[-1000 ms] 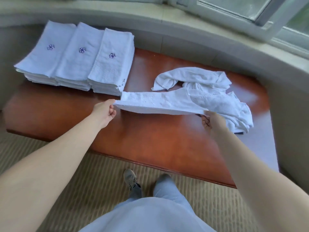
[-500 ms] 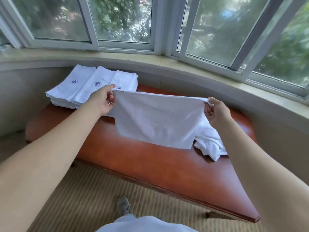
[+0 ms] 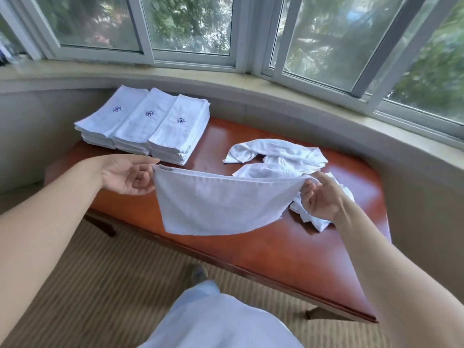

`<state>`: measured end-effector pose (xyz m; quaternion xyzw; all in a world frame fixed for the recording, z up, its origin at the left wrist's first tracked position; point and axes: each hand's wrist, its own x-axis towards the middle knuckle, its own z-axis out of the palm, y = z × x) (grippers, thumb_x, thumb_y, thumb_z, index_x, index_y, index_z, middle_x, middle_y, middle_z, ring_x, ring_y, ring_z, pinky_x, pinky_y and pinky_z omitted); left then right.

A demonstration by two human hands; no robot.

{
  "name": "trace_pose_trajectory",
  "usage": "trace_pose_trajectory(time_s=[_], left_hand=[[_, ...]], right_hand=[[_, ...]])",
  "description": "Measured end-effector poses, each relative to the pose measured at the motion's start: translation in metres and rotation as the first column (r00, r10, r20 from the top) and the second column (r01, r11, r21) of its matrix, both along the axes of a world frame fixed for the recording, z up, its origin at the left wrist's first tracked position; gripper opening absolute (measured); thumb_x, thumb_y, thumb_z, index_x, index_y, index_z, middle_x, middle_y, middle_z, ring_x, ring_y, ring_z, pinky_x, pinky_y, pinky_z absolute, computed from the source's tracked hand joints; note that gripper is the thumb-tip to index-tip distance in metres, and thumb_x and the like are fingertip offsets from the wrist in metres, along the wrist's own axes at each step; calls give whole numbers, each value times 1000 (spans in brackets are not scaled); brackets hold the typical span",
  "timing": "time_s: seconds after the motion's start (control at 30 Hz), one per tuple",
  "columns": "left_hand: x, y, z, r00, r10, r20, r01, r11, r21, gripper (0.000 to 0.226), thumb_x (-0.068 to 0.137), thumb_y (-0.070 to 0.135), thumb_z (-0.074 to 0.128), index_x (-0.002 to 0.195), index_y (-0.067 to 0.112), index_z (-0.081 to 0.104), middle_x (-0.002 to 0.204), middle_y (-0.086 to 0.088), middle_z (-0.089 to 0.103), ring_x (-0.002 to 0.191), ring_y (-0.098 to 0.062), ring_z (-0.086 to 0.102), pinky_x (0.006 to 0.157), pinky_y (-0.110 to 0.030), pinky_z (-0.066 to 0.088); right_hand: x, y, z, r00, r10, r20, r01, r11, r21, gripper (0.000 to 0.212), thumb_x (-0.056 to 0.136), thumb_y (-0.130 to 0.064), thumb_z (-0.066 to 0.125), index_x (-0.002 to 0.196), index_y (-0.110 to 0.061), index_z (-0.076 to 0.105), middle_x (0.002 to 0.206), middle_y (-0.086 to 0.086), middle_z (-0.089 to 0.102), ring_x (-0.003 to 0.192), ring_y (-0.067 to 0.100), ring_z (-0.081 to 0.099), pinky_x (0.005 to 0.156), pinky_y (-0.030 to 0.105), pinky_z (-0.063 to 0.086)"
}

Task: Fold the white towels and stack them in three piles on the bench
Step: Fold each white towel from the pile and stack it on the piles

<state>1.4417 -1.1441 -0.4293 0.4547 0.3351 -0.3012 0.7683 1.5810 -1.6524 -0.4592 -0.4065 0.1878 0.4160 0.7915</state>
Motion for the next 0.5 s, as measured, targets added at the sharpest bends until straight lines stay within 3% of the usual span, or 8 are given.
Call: trace_pose_trajectory(time_s=[0.13,0.27,0.37,0.5], left_hand=[[21,8,-23,997,72,12,-72,997,-29,51,58,21,102,100,9,75,88,3,74,72,-11,71,81,-40,61],[61,-4,-59,978,199,-63,-197,980,41,25,84,27,78,102,12,70,102,0,77,85,-17,75,84,-40,59],[96,-18,-85,960,253,-121,-241,965,107,12,95,30,67,95,19,63,96,1,78,93,-19,71,94,-38,52],[140,-23,-113,928,315,-198,-278,941,193,13,97,30,65,89,21,59,82,4,74,93,-15,64,103,-33,45]], right_hand=[[21,13,-15,984,-114,-140,112,994,-18,28,98,-24,57,76,-9,67,69,-6,64,52,4,59,48,16,52],[51,46,-45,955,-252,-159,216,953,-215,13,96,-13,60,88,-5,65,69,1,69,48,10,58,47,20,55],[76,70,-68,960,-227,-164,173,941,-290,14,96,-13,60,83,-11,59,66,-2,65,48,7,58,52,19,56],[112,95,-93,950,-259,-176,165,892,-420,15,99,-13,58,84,-13,59,66,-3,63,51,6,59,48,19,53]])
